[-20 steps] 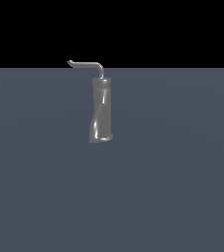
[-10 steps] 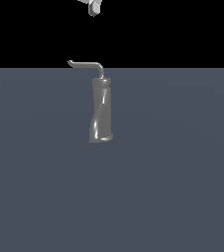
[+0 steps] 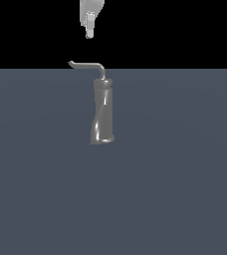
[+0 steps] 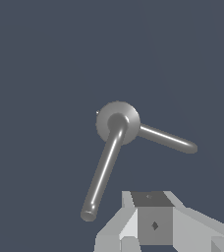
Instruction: Turn on the faucet by rotating a designated handle.
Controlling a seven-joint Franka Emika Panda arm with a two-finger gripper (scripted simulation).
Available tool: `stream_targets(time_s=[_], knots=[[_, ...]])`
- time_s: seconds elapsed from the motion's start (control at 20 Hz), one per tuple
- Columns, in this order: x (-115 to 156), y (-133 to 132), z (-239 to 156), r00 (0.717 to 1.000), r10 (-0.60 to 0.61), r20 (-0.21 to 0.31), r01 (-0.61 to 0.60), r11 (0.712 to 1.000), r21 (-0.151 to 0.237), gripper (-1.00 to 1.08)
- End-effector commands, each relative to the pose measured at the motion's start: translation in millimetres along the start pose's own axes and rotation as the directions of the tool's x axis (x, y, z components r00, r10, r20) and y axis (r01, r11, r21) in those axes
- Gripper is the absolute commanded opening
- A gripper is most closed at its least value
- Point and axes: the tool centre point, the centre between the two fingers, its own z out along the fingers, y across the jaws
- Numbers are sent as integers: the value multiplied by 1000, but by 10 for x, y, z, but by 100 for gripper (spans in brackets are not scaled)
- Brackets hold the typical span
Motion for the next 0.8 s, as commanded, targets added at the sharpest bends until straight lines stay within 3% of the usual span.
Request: stream_targets(time_s=[0.0, 0.75], knots=[[-25, -147, 114, 998, 60, -12, -60, 998, 1, -100], [-207, -760, 692, 947, 314, -75, -313, 950, 27, -100]])
